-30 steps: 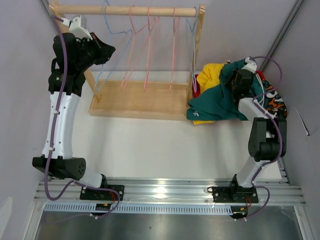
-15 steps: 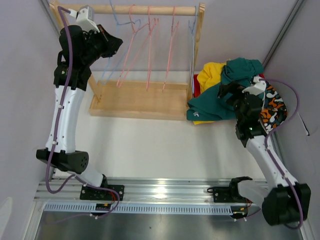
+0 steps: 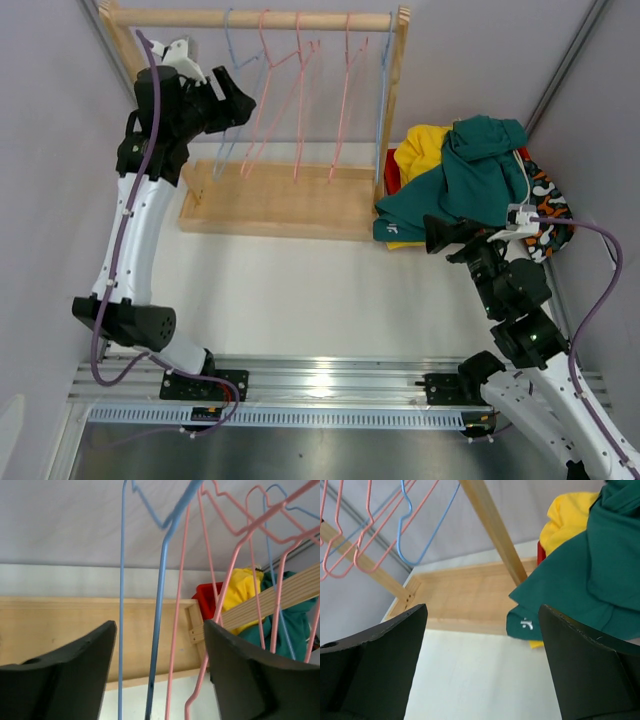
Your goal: Remove the shorts from the hanger
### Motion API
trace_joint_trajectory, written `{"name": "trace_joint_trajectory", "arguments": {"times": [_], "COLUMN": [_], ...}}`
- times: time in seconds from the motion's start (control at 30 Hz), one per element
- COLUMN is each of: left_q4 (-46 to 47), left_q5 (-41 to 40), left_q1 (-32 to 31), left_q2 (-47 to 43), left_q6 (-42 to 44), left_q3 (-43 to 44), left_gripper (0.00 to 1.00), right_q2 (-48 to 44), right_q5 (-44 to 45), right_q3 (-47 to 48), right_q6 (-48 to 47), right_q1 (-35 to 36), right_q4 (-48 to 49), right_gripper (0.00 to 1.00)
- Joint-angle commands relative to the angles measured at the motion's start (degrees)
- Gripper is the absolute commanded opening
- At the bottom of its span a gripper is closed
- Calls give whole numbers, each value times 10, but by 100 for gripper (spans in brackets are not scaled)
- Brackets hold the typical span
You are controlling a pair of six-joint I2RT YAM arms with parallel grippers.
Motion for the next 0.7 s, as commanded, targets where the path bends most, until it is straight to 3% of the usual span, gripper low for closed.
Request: {"name": "trace_joint_trajectory", "arguments": {"times": [0.0, 0.1, 0.17, 0.43, 0.67], "left_q4": [-8, -9, 0, 62, 27], "left_q5": [-34, -63, -72, -89, -121], "left_q1": [-1, -1, -1, -1, -1], "left_q2": [-97, -182, -235, -533, -716], "left_q6": [22, 33, 37, 35, 9], "left_q3": [-49, -126, -170, -513, -670], "left_gripper": [86, 99, 99, 99, 99], "right_q2": [-9, -19, -25, -69, -116], "right_q5": [37, 41, 38, 38, 95], "right_q3": [5, 21, 36, 48, 47], "right_q6": [-8, -6, -5, 5, 74], "right_q1": [31, 51, 57, 60, 60], "right_q4": [-54, -74, -89, -165, -274], "right_gripper": [99, 99, 99, 99, 99]}}
